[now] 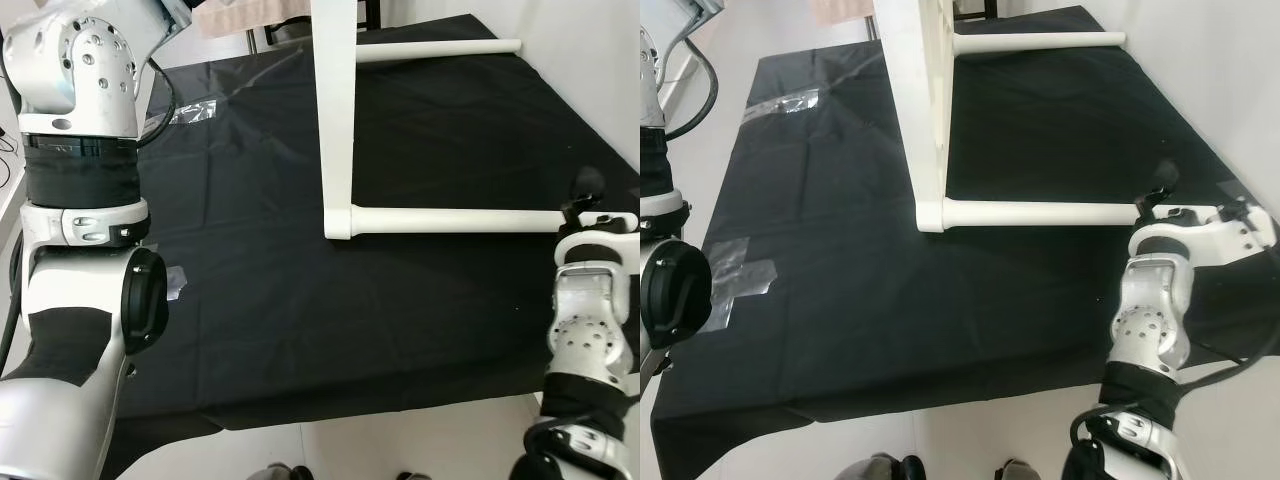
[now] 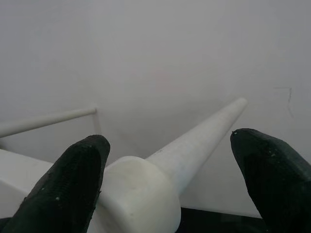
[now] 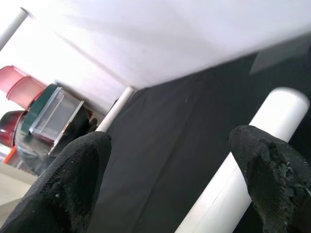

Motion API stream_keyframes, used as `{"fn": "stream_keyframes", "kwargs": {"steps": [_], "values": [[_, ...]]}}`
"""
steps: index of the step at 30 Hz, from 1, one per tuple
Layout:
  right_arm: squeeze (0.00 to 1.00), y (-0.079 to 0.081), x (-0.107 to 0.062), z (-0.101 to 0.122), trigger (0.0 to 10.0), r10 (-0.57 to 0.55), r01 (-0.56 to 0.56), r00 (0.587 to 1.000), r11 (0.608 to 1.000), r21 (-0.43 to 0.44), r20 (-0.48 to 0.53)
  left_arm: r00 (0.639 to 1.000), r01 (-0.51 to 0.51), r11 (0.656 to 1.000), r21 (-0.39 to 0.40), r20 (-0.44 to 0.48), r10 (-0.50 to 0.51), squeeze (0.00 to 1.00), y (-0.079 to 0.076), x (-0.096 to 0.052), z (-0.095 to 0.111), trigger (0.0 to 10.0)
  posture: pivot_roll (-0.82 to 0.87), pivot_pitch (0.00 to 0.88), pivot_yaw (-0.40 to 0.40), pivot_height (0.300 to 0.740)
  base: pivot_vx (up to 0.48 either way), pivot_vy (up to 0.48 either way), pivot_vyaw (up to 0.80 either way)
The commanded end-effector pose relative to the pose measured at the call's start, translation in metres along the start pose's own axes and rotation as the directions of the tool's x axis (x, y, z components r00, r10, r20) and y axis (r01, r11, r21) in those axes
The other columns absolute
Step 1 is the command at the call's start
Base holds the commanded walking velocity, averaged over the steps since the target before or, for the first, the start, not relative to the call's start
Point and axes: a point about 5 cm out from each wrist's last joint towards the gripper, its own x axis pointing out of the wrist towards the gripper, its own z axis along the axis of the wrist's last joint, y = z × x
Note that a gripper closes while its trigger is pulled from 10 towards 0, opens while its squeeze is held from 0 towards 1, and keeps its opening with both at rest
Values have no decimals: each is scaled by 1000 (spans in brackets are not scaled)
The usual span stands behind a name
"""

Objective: Building children table

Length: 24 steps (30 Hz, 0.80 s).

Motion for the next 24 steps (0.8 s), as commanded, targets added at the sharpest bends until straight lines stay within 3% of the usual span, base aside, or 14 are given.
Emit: {"fn": "stream_keyframes", "kwargs": {"steps": [1,2,3,4,6,8,13,15,24], "values": [[0,11,-3,8,10000,98,-95,995,990,-102,24,999,44,999,-18,3,-44,0,-4,-6,1,10000,-4,183,93,740,0,0,0],[0,19,-6,10,10000,171,-165,985,967,-192,15,997,77,996,-42,5,-77,0,-8,-10,-1,10000,-12,178,94,740,0,0,0],[0,19,-6,10,10000,171,-165,985,967,-192,15,997,77,996,-42,5,-77,0,-8,-10,-1,10000,-12,178,94,740,0,0,0],[0,29,-10,8,10000,247,-241,969,927,-289,-16,988,151,985,-78,17,-150,0,-18,-17,-5,10000,-14,172,92,740,0,0,0],[0,32,-12,4,10000,265,-263,963,911,-317,-36,984,178,979,-98,20,-177,0,-23,-20,-7,10000,-15,171,92,740,0,0,0],[0,45,-21,-8,10000,320,-338,941,863,-374,-111,977,210,966,-152,18,-210,0,-35,-34,-19,10000,-24,163,81,740,0,0,0],[0,52,-23,-14,10000,353,-378,925,835,-399,-139,975,220,957,-190,10,-223,0,-40,-43,-27,10000,-26,159,75,740,0,0,0],[0,58,-21,-18,10000,369,-397,918,828,-397,-148,972,225,938,-262,-6,-235,0,-50,-64,-41,10000,-24,150,62,740,0,0,0],[0,55,-17,-21,10000,349,-381,924,810,-445,-156,988,140,920,-367,-10,-154,0,-55,-91,-59,10000,-20,145,51,740,0,0,0]]}}
